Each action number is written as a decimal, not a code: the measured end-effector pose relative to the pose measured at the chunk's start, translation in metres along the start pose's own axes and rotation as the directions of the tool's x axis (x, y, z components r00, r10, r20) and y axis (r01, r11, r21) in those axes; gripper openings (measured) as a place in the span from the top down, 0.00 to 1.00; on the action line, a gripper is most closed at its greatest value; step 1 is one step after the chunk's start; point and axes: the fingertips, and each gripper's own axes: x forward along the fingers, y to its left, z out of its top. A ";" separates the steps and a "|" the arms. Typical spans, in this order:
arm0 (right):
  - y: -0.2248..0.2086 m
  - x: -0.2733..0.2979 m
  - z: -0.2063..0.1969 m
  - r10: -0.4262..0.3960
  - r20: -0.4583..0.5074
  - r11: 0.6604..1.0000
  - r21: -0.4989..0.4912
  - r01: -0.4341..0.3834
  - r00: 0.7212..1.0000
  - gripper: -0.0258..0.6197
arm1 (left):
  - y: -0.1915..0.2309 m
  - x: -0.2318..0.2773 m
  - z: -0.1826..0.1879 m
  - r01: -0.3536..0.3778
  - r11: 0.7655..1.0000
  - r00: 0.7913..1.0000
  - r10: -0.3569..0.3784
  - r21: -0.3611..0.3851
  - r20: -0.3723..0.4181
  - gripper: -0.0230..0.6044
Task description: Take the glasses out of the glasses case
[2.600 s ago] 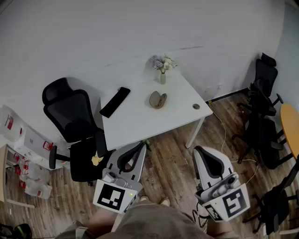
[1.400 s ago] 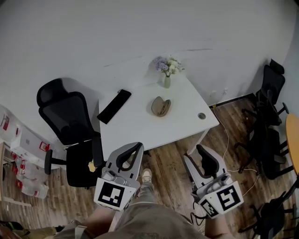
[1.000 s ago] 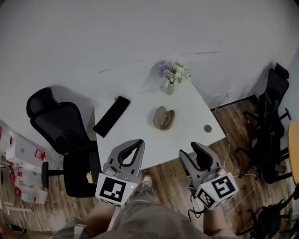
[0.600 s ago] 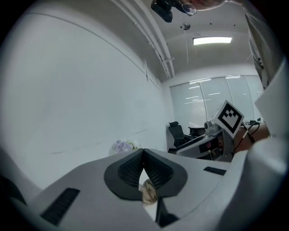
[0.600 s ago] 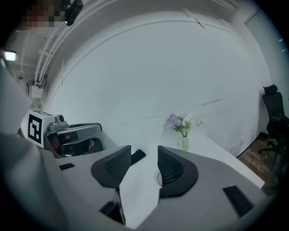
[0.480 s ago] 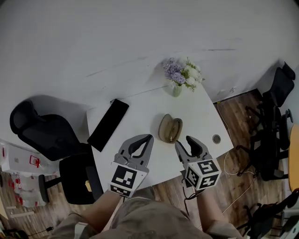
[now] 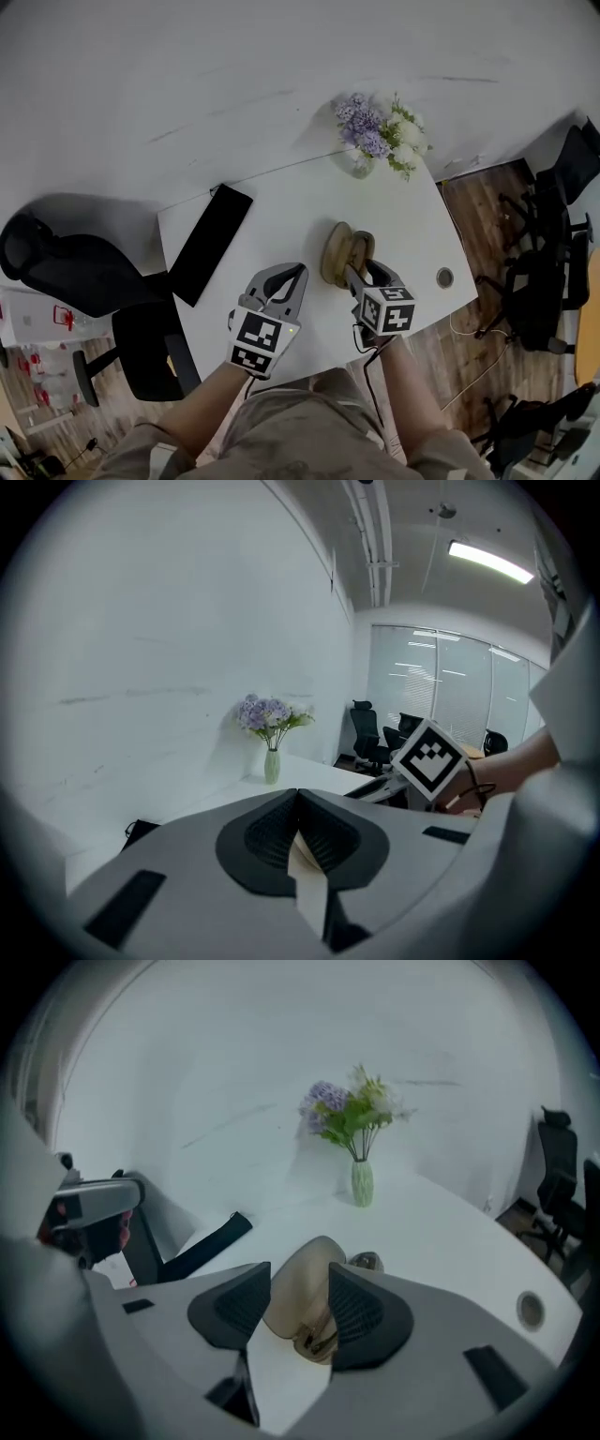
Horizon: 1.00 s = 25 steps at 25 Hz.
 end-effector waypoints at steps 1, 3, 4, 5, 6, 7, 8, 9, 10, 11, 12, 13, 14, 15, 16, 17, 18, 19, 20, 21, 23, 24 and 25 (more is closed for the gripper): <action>-0.004 0.009 -0.006 0.010 -0.017 0.999 0.040 -0.009 1.000 0.64 | 0.001 0.004 -0.005 -0.002 1.000 1.000 0.002 -0.004 -0.012 0.94; -0.013 0.026 -0.018 0.016 -0.059 0.997 0.079 -0.012 0.998 0.64 | 0.002 0.013 -0.013 -0.011 1.000 0.999 0.011 -0.008 -0.037 0.94; -0.017 0.034 -0.023 0.014 -0.078 0.996 0.088 -0.007 0.997 0.64 | 0.002 0.017 -0.017 -0.016 1.000 0.999 0.016 -0.011 -0.050 0.94; -0.022 0.040 -0.028 0.009 -0.091 0.995 0.099 0.000 0.996 0.64 | 0.003 0.021 -0.021 -0.022 1.000 0.998 0.021 -0.018 -0.062 0.94; -0.027 0.045 -0.031 0.002 -0.098 0.994 0.113 0.009 0.995 0.64 | 0.003 0.024 -0.025 -0.028 0.999 0.997 0.026 -0.026 -0.074 0.94; -0.032 0.049 -0.034 -0.005 -0.101 0.991 0.130 0.018 0.995 0.64 | 0.002 0.027 -0.028 -0.034 0.999 0.996 0.031 -0.033 -0.086 0.94; -0.036 0.053 -0.037 -0.008 -0.105 0.989 0.147 0.023 0.994 0.65 | 0.002 0.030 -0.032 -0.038 0.999 0.995 0.034 -0.039 -0.097 0.94; -0.039 0.056 -0.041 -0.007 -0.114 0.987 0.161 0.026 0.993 0.65 | 0.001 0.032 -0.036 -0.041 0.998 0.993 0.036 -0.044 -0.109 0.94; -0.042 0.059 -0.045 -0.004 -0.128 0.985 0.171 0.026 0.992 0.65 | 0.001 0.035 -0.040 -0.045 0.998 0.992 0.039 -0.049 -0.121 0.94; -0.045 0.061 -0.049 -0.003 -0.145 0.984 0.175 0.028 0.989 0.65 | 0.001 0.037 -0.043 -0.048 0.997 0.991 0.041 -0.053 -0.131 0.94; -0.048 0.063 -0.052 -0.007 -0.160 0.984 0.176 0.035 0.987 0.65 | 0.000 0.039 -0.046 -0.052 0.997 0.989 0.044 -0.056 -0.140 0.94; -0.052 0.064 -0.054 -0.015 -0.169 0.983 0.175 0.045 0.985 0.67 | 0.000 0.041 -0.049 -0.056 0.997 0.988 0.046 -0.058 -0.148 0.94; -0.057 0.063 -0.056 -0.022 -0.175 0.983 0.175 0.053 0.984 0.70 | -0.001 0.043 -0.052 -0.058 0.996 0.987 0.048 -0.061 -0.155 0.94; -0.061 0.063 -0.057 -0.027 -0.181 0.983 0.176 0.059 0.983 0.73 | -0.002 0.045 -0.055 -0.060 0.996 0.986 0.049 -0.063 -0.162 0.94; -0.064 0.063 -0.058 -0.029 -0.191 0.982 0.179 0.064 0.981 0.76 | -0.002 0.046 -0.057 -0.061 0.996 0.985 0.050 -0.066 -0.168 0.94; -0.067 0.063 -0.059 -0.028 -0.203 0.981 0.184 0.067 0.979 0.76 | -0.003 0.047 -0.059 -0.063 0.996 0.984 0.051 -0.068 -0.173 0.94; -0.068 0.063 -0.060 -0.025 -0.213 0.980 0.190 0.067 0.977 0.76 | -0.004 0.048 -0.061 -0.065 0.995 0.983 0.052 -0.071 -0.179 0.94; -0.068 0.064 -0.061 -0.020 -0.218 0.979 0.196 0.064 0.976 0.76 | -0.004 0.048 -0.063 -0.068 0.995 0.982 0.053 -0.073 -0.184 0.94; -0.067 0.065 -0.062 -0.013 -0.220 0.978 0.202 0.059 0.975 0.76 | -0.005 0.048 -0.064 -0.070 0.995 0.981 0.054 -0.076 -0.187 0.94; -0.066 0.067 -0.062 -0.009 -0.222 0.977 0.207 0.056 0.975 0.76 | -0.006 0.048 -0.065 -0.072 0.994 0.980 0.056 -0.079 -0.190 0.94; -0.066 0.071 -0.063 -0.012 -0.231 0.977 0.203 0.060 0.973 0.76 | -0.006 0.048 -0.067 -0.075 0.994 0.979 0.058 -0.082 -0.194 0.94; -0.065 0.072 -0.063 -0.016 -0.237 0.979 0.193 0.063 0.971 0.77 | -0.006 0.048 -0.068 -0.077 0.994 0.979 0.060 -0.082 -0.196 0.94; -0.065 0.073 -0.063 -0.016 -0.241 0.981 0.183 0.062 0.970 0.78 | -0.006 0.048 -0.068 -0.079 0.994 0.978 0.061 -0.082 -0.197 0.94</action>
